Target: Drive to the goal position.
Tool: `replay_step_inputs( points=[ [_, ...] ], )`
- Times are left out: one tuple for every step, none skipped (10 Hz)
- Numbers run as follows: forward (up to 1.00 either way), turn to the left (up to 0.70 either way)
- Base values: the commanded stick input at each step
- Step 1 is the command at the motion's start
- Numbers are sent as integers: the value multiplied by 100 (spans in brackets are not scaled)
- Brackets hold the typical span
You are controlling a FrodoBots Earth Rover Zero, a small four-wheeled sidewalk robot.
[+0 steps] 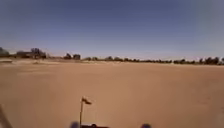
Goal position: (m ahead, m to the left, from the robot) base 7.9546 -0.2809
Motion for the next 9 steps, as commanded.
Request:
replay_step_inputs(
  points=[
    [70,-6],
    [70,-33],
    [70,-14],
    [70,-2],
    [70,0],
    [70,0],
    [70,0],
    [70,0],
    [70,0]
  ],
)
